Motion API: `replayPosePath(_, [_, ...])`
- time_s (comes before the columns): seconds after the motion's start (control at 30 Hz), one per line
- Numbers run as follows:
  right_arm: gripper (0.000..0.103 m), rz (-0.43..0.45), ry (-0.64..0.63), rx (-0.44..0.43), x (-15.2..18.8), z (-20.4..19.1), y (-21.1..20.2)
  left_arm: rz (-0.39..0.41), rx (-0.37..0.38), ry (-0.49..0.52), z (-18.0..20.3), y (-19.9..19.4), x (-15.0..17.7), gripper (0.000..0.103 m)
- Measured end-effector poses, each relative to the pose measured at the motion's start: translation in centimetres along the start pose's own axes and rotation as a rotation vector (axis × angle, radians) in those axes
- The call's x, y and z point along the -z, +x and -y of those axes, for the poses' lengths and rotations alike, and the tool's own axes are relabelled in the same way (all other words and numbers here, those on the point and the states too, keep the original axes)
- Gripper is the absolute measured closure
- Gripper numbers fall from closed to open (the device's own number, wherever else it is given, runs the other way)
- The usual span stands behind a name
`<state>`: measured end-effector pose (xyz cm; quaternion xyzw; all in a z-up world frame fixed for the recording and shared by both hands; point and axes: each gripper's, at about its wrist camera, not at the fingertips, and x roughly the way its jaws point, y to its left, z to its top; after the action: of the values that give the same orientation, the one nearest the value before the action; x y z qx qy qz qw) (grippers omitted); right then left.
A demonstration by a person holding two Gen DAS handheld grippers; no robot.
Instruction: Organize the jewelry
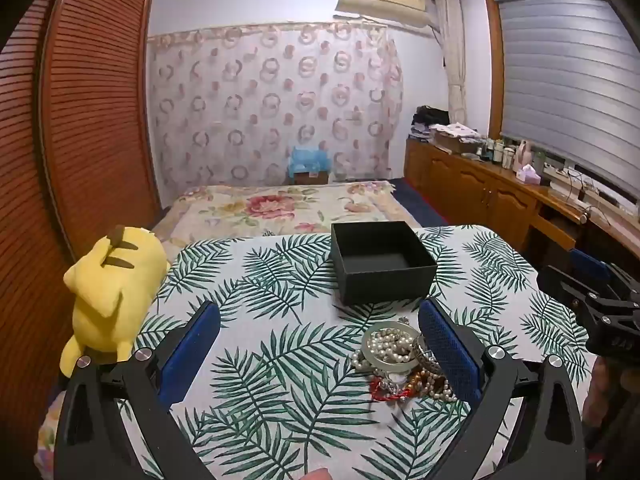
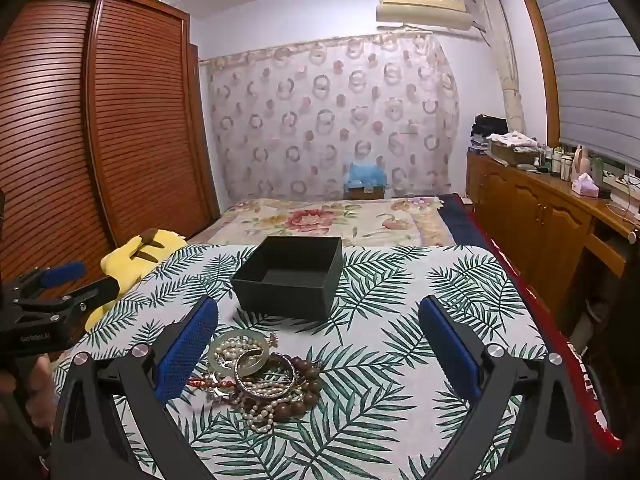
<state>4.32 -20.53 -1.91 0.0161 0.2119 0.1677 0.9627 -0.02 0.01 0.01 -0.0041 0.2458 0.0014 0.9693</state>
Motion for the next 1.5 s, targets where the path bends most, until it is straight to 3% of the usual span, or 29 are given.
replayPosePath(1.5, [0.002, 0.003, 0.002, -0.009, -0.3, -0.6, -0.5, 0.044, 0.008, 0.010, 0.2, -1.3, -0.9, 0.007])
